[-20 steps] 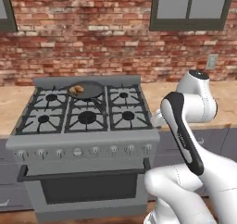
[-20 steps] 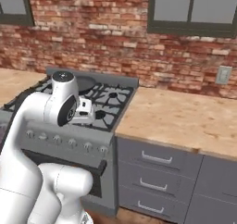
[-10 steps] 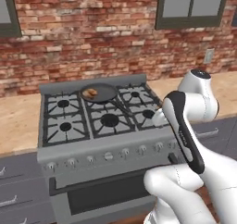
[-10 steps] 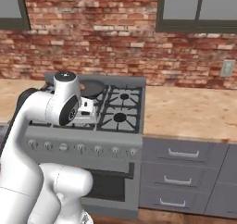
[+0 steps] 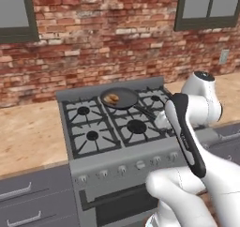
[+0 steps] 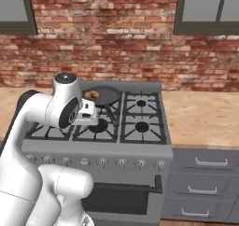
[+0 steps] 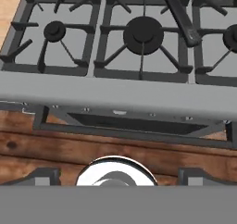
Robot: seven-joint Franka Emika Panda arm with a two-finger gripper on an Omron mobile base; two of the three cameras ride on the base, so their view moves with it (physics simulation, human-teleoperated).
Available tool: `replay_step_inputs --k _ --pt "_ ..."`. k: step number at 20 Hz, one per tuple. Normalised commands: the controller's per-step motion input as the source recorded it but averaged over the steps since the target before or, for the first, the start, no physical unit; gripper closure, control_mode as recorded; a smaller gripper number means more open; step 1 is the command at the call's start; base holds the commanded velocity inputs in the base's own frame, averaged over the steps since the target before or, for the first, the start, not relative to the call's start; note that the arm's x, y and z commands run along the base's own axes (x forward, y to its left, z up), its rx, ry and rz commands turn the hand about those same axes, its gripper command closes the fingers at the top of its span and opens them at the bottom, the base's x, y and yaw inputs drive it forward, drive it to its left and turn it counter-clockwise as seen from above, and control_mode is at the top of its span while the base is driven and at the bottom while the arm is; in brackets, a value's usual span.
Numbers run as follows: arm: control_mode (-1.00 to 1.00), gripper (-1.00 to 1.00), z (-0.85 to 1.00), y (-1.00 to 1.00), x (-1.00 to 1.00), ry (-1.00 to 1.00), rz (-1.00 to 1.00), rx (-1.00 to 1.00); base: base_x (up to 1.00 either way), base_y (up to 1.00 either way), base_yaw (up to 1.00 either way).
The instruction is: Take the chicken drumsticks from the pan and place one on each plate on the dining counter.
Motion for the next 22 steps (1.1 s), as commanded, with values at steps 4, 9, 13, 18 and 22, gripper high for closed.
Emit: replay_step_inputs --k 4,9,13,18,22 --pt "1.00 -1.00 0.00 0.00 0.00 0.00 0.00 0.00 0.65 0.04 0.16" --pt "1.00 -1.00 0.00 0.00 0.00 0.00 0.00 0.00 0.50 0.09 0.21" --pt "1.00 -1.00 0.00 0.00 0.00 0.00 0.00 0.00 0.03 0.00 0.00" --pt "1.00 -1.00 0.00 0.00 0.00 0.00 0.00 0.00 0.00 0.00 0.00" --pt "1.00 -1.00 0.00 0.00 0.00 0.00 0.00 0.00 0.01 0.00 0.00"
